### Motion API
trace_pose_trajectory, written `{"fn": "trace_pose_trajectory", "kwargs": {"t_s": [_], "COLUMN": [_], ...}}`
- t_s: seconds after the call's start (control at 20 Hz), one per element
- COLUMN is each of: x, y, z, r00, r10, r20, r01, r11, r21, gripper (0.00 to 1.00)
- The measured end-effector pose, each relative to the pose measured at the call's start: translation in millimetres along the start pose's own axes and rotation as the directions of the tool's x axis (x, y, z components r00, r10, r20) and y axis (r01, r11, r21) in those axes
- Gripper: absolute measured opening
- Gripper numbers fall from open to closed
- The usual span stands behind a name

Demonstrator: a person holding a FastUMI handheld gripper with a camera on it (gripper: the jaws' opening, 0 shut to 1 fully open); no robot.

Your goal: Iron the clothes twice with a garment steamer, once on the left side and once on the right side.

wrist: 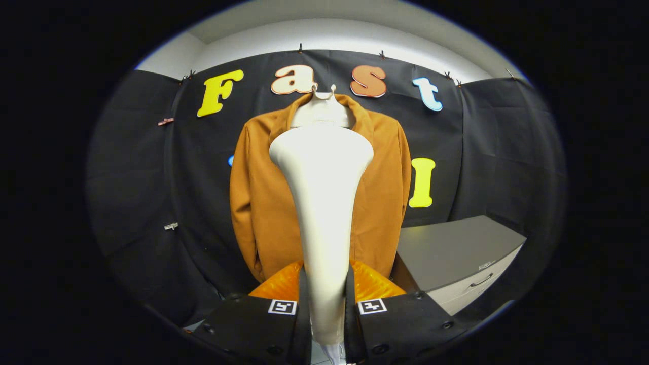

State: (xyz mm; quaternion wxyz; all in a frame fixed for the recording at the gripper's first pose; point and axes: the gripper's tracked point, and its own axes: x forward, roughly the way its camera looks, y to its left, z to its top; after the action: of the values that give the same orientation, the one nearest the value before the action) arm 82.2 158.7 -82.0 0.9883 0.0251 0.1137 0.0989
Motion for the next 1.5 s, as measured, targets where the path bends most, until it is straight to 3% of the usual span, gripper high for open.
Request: {"fn": "trace_pose_trajectory", "kwargs": {"t_s": [0.4, 1.5], "x": [-12, -10], "y": [2, 6], "z": [39, 38], "r00": [0.999, 0.999], "r10": [0.021, 0.023], "r20": [0.026, 0.037], "r01": [-0.022, -0.024], "r11": [0.999, 0.999], "r21": [0.028, 0.048], "gripper": [0.29, 0.29]}}
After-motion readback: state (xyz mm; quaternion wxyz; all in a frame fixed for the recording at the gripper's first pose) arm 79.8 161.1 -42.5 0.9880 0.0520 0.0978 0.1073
